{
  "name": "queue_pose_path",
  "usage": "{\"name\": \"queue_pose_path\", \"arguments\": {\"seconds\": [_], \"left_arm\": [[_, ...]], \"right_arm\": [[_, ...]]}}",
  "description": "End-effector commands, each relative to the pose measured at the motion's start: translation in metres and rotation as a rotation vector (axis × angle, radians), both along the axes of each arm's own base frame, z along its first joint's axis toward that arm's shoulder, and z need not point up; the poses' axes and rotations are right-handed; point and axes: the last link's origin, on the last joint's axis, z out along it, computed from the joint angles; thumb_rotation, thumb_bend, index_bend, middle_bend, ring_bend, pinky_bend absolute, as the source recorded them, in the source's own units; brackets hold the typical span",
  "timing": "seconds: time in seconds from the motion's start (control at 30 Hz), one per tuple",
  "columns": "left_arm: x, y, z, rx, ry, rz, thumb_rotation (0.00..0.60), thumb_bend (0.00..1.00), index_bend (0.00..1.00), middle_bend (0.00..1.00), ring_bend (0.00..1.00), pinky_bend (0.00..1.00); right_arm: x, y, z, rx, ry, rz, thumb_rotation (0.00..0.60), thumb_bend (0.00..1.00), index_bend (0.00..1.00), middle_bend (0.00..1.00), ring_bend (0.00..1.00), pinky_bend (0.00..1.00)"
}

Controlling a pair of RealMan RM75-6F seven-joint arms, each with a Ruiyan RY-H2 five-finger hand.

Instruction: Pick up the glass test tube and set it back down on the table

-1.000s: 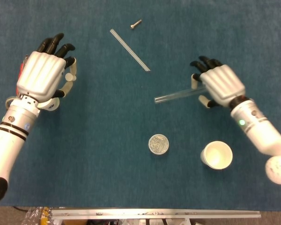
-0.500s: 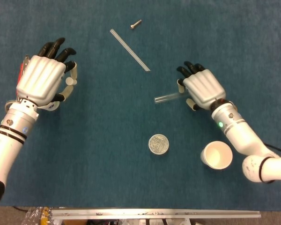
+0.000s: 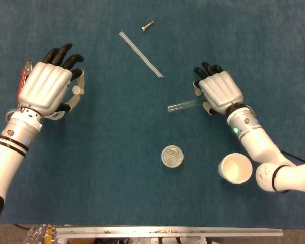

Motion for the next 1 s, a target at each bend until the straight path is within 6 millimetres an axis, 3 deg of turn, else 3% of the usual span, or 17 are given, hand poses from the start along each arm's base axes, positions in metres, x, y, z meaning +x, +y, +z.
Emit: {"name": "queue_pose_path", "arguments": {"seconds": [0.03,0.67,1.0], "left_arm": [[-0.001,0.001,0.000,-0.001,-0.003,0.003,0.600,0.32,0.52,0.19,0.00,0.06],[-0.007,0.003,-0.004,-0.013,-0.012,0.013,0.600,0.32,0.52,0.18,0.00,0.06],[-0.008,0.003,-0.001,-0.004,-0.026,0.017,0.600,0.32,0.52,0.18,0.00,0.06]], "right_arm": [[-0.001,0.000,-0.002,0.001,0.000,-0.002,0.600,0.28,0.47,0.15,0.00,0.16],[0.002,-0.001,-0.013,0.008,0.001,-0.005,0.600,0.28,0.50,0.15,0.00,0.16],[0.004,-0.003,-0.010,-0.009,-0.040,-0.031,0.600,0.28,0.59,0.17,0.01,0.16]]}}
